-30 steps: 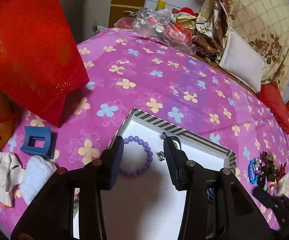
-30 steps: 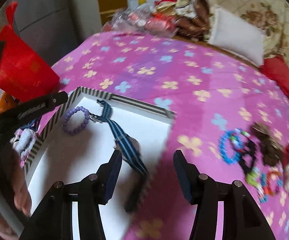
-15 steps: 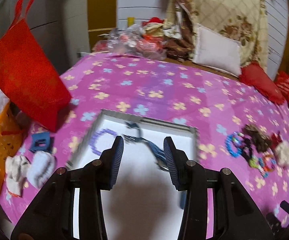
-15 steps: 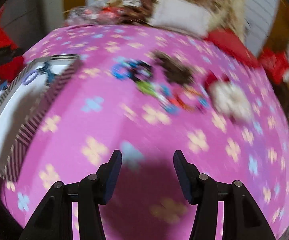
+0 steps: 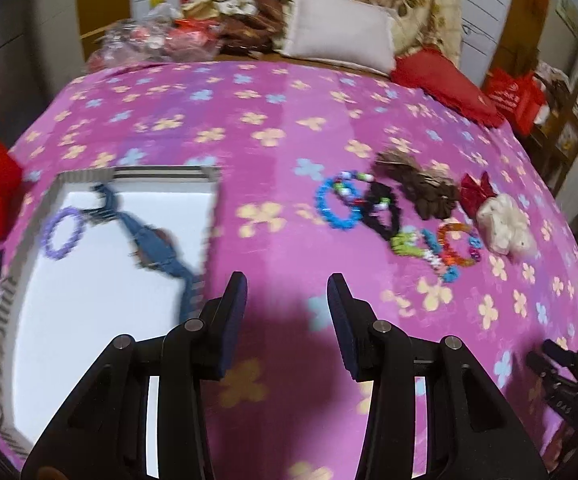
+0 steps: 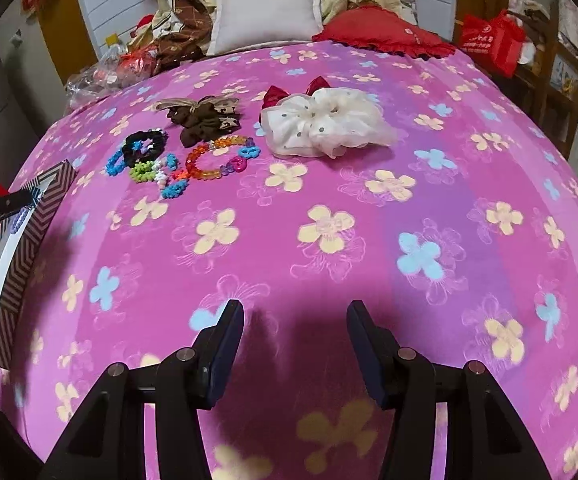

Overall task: Organize jewelry
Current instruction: 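Move the left tool to the black scrunchie and grasp it, then lift the black scrunchie with left tool while right tool grasps the green flower hair tie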

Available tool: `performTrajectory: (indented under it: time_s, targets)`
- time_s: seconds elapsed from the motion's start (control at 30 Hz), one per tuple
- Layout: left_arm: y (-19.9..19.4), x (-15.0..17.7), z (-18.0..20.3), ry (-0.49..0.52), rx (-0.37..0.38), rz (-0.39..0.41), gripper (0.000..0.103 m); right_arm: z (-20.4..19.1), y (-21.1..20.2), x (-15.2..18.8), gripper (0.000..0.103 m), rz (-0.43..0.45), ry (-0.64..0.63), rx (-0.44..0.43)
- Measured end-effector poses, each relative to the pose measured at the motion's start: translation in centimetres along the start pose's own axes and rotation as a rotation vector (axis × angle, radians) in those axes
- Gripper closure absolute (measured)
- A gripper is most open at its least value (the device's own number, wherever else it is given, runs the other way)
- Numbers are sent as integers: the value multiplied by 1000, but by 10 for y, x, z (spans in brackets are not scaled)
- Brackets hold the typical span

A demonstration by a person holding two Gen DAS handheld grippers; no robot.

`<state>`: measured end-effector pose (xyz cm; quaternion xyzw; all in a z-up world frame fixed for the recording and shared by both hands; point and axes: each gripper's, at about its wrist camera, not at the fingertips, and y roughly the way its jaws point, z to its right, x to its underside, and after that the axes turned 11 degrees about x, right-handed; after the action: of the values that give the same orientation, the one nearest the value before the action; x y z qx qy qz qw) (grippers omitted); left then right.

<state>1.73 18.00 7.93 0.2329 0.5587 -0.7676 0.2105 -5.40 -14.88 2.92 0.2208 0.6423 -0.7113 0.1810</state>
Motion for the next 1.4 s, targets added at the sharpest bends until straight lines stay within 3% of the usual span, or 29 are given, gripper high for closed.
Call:
performTrajectory:
  time_s: [0.33,0.53,0.7,0.73,0.77,0.8,1.03,1.2,1.3,1.4]
  targets:
    - [79,-50,20,-10,81,-86,62,12,33,-30,51,46,12,-33]
    - [115,-76,44,72,96,-112,62,27,39,-30,51,61,69,-77]
    - [139,-79,58,133,99,-160,64,28,40,-31,51,69,68,-92]
    - [141,-77,61,150,86,-164,70,28,40,-31,51,70,69,-93]
    - [142,-75,64,170,63,-166,99,28,40,-31,51,71,70,-94]
    - [144,-74,65,171,62,-182,99,28,40,-31,51,72,70,-94]
    - [93,-55,58,91,128,-125,100,25,40,-29,50,85,55,-79]
    - [30,-16,45,56,168,-58,100,17,37,-26,37,79,33,-102]
    - [11,8,36,37,189,-44,100,-3,24,-30,37,88,-15,-163]
    - [8,20,28,44,163,-38,100,-38,14,-42,37,97,-105,-189]
